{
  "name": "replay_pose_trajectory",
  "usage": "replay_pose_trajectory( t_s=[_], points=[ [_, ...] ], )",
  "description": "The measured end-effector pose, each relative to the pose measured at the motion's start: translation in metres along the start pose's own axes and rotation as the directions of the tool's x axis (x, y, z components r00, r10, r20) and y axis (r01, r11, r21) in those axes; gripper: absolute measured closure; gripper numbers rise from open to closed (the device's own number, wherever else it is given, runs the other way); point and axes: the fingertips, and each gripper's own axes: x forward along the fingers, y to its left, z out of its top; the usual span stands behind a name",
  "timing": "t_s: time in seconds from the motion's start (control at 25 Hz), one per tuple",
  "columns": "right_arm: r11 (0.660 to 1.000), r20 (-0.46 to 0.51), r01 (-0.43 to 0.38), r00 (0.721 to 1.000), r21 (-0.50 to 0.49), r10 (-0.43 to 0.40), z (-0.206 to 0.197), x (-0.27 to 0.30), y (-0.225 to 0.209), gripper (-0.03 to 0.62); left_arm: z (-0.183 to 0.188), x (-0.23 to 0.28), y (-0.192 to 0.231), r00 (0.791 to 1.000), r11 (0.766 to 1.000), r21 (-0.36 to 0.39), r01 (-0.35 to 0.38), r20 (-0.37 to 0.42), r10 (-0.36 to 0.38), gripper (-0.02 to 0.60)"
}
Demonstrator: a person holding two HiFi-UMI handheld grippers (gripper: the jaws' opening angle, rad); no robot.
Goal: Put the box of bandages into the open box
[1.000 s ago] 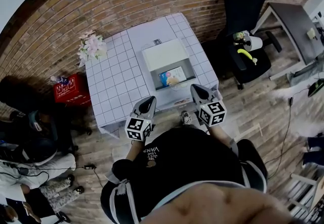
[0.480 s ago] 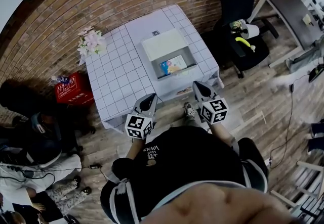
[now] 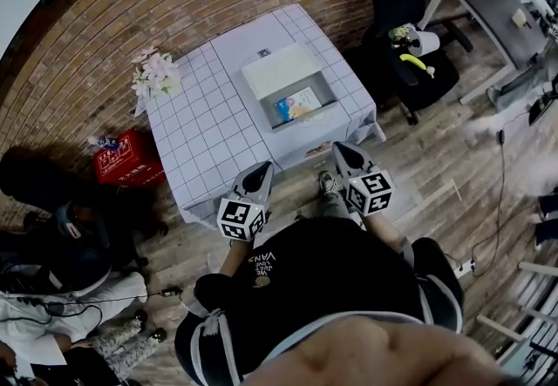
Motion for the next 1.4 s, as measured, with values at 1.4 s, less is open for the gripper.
replay_pose_trajectory(
  t_s=[1.4],
  points=[
    [0.998, -0.029, 0.058, 0.998, 0.001, -0.058, -0.025, -0.026, 0.005, 0.597, -0.015, -0.007, -0.02, 0.999, 0.999, -0.014, 0.05, 0.0, -0.05, 0.569]
  ],
)
